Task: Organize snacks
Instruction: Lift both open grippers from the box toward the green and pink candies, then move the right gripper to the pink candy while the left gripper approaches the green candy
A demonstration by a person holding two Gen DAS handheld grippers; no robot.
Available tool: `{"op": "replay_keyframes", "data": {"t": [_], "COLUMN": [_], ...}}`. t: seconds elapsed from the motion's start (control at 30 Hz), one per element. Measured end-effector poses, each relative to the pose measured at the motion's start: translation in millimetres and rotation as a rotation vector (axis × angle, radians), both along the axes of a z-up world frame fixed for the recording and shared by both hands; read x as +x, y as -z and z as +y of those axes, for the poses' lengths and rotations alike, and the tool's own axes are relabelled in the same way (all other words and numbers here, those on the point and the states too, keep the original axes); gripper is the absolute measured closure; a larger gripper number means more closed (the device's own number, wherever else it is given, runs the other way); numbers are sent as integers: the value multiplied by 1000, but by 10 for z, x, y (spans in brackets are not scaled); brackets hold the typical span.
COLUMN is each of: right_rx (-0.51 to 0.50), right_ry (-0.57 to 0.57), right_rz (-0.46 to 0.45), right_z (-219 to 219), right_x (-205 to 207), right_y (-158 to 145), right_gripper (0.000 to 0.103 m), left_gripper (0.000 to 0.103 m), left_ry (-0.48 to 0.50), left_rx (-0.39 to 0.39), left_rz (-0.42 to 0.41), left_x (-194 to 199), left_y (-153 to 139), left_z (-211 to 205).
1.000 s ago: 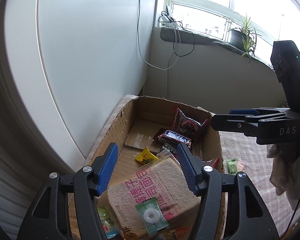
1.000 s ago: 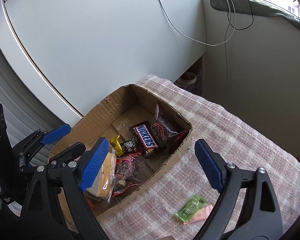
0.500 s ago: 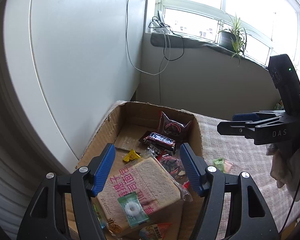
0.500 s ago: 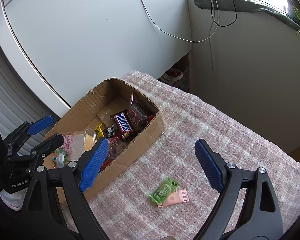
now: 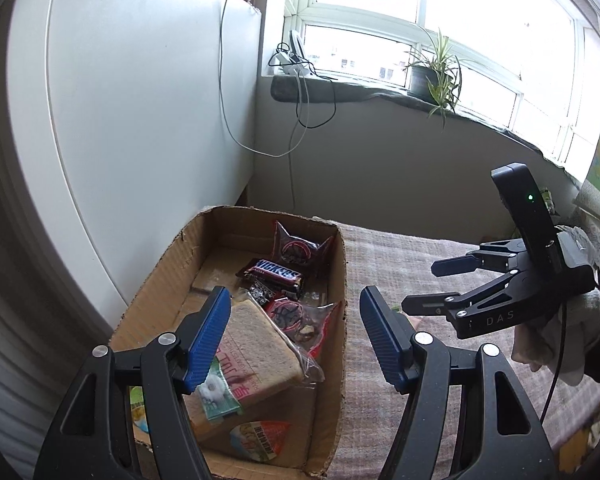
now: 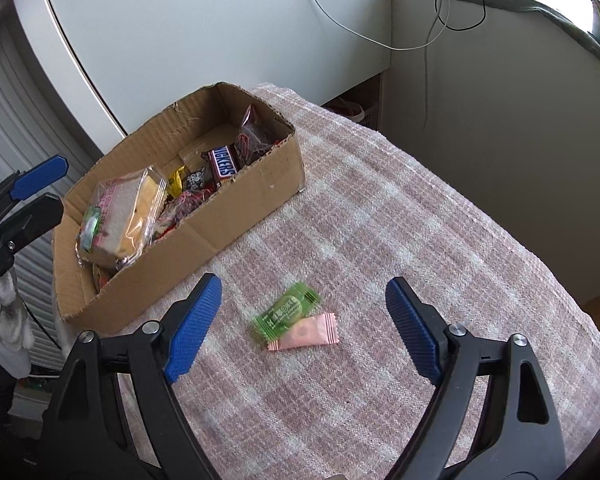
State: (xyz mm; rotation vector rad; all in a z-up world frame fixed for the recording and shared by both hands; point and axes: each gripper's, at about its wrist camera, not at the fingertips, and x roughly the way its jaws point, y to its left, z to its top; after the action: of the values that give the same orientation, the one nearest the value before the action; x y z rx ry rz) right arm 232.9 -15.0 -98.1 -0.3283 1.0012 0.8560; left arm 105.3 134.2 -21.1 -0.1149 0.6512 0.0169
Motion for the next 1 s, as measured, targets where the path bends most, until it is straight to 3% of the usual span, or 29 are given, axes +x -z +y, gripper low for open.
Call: {"op": "replay_keyframes", "data": {"t": [0.1,0.2,0.33,0.83,1.0], "right_rx": [-35,-63,-81,-120,-157], "right_ry": [-37,-70,-98,-232,-285], "right_rz": [25,43,59,31,2], "right_z": [-8,10,33,134,20], "right_x": [-5,15,66,-46,-223], "right_y": [121,239,346,413,419], "right_gripper": [56,73,78,78,78], "left_gripper": [36,36,36,38,49], "left_ry": [5,8,9,20,48], "left_rx": [-10,-15,-21,-12,-24], "left_rz": [-2,0,5,25,39], "left_x": [-29,-52,-64,-2,63], "left_y": [-7,-9,-7,9,38], "left_z": [-49,-104,-192,-380,-480]}}
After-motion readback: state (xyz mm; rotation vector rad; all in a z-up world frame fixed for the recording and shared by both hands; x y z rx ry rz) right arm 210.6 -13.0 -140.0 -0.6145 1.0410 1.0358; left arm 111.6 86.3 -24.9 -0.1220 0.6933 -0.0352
